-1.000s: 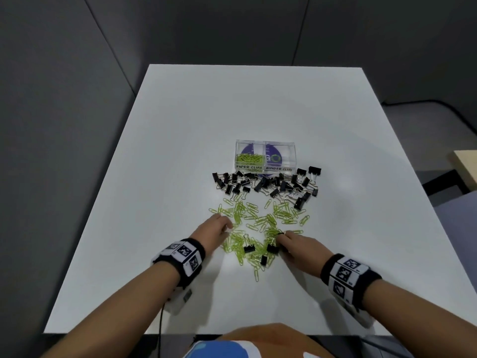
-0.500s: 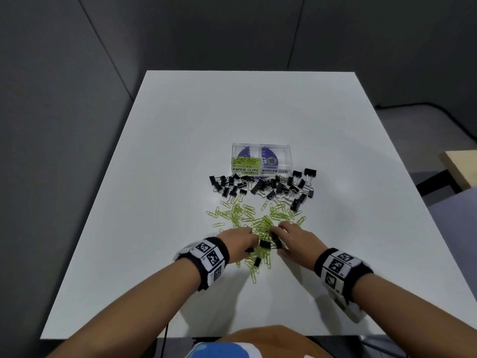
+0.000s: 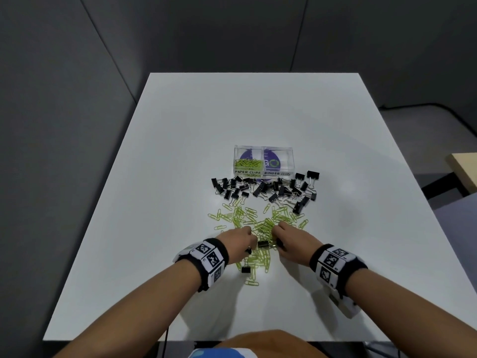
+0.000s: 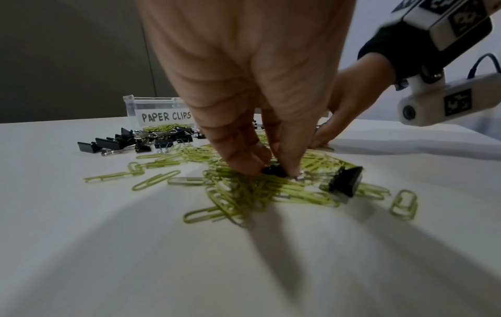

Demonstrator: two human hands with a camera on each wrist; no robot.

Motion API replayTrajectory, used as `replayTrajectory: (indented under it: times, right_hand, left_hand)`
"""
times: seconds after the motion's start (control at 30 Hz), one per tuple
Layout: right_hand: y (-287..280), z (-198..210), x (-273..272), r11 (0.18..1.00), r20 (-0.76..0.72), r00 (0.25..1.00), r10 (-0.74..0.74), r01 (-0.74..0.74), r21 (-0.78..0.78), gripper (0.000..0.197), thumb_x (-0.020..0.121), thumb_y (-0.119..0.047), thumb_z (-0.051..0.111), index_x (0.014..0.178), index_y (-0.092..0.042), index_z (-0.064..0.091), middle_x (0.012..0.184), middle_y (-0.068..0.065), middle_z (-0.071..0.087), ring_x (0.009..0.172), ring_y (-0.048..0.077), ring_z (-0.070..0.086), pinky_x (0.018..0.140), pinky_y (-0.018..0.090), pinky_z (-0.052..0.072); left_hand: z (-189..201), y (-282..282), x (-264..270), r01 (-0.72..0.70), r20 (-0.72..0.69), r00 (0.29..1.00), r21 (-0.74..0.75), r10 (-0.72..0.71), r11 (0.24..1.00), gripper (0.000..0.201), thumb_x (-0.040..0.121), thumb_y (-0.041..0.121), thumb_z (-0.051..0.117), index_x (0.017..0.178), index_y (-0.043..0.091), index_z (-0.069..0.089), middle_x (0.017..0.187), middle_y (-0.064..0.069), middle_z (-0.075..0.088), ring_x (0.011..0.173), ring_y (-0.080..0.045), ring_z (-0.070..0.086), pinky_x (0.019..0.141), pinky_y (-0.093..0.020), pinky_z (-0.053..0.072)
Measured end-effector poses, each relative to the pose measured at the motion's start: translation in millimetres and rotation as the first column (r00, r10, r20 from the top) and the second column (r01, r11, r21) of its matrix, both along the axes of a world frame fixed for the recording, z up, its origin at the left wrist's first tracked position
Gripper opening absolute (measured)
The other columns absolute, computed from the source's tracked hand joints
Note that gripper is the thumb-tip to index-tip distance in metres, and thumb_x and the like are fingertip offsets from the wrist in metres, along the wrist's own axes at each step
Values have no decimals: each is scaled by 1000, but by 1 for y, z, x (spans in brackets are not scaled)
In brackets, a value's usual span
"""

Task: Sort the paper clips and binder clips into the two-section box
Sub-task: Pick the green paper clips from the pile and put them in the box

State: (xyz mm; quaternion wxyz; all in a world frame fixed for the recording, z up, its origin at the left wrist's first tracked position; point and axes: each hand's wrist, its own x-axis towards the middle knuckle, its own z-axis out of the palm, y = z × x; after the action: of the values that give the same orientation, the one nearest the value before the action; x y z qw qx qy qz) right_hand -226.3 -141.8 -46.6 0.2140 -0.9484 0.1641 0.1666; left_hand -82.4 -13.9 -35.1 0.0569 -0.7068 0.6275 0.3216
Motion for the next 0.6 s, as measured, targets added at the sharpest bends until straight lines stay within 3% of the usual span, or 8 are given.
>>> replayTrajectory:
  times: [0.1, 0.23, 0.33, 0.43, 0.5, 0.6]
  right_hand:
    - [-1, -2, 2, 1000, -5, 1000, 1, -2, -16, 12, 92, -13, 41, 100, -6, 48, 102, 11, 50, 71, 18, 40, 63, 29, 35]
    - [-4, 3, 1, 999, 12, 999, -37, 37, 2, 7, 92, -12, 41, 85, -12, 40, 89, 6, 46, 70, 18, 41, 62, 26, 36]
    - [-9, 9, 1, 983, 16, 985, -174, 173, 56, 19, 88, -9, 43, 74, -17, 34, 77, 0, 42, 66, 17, 38, 55, 24, 31]
    - [-13, 12, 3, 942, 13, 948, -317, 313, 120, 22, 82, -3, 42, 67, -17, 34, 69, 2, 45, 64, 18, 39, 58, 29, 32]
    - [-15, 12, 3, 914, 16, 926, -376, 368, 172, 20, 83, -1, 40, 69, -14, 38, 69, 4, 48, 63, 17, 40, 60, 30, 33]
    - [-15, 14, 3, 874, 11, 900, -436, 420, 246, 19, 83, 3, 38, 73, -13, 42, 72, 4, 50, 59, 10, 42, 60, 28, 34]
  left_hand:
    - [2, 0, 1, -19, -8, 1000, -6, 19, 1000, 29, 92, 12, 52, 120, 9, 55, 122, -12, 46, 100, -32, 58, 83, -36, 48]
    - [6, 0, 4, -59, -51, 997, -34, 57, 998, 29, 87, 10, 53, 116, 7, 55, 122, -9, 43, 97, -29, 59, 83, -34, 52]
    - [11, 0, 8, -97, -89, 992, -41, 93, 994, 26, 85, 11, 53, 111, 7, 55, 119, -9, 47, 96, -26, 57, 82, -34, 52]
    - [16, -1, 12, -129, -108, 986, -37, 124, 991, 23, 87, 8, 48, 109, 7, 54, 110, -11, 58, 87, -20, 51, 80, -31, 49]
    - [18, -2, 15, -158, -109, 982, -51, 151, 986, 26, 90, 7, 44, 114, 9, 53, 107, -12, 62, 84, -18, 51, 78, -30, 48]
    - [18, -3, 19, -203, -85, 977, -69, 197, 977, 35, 95, 4, 38, 128, 12, 49, 115, -11, 61, 99, -22, 57, 83, -29, 47]
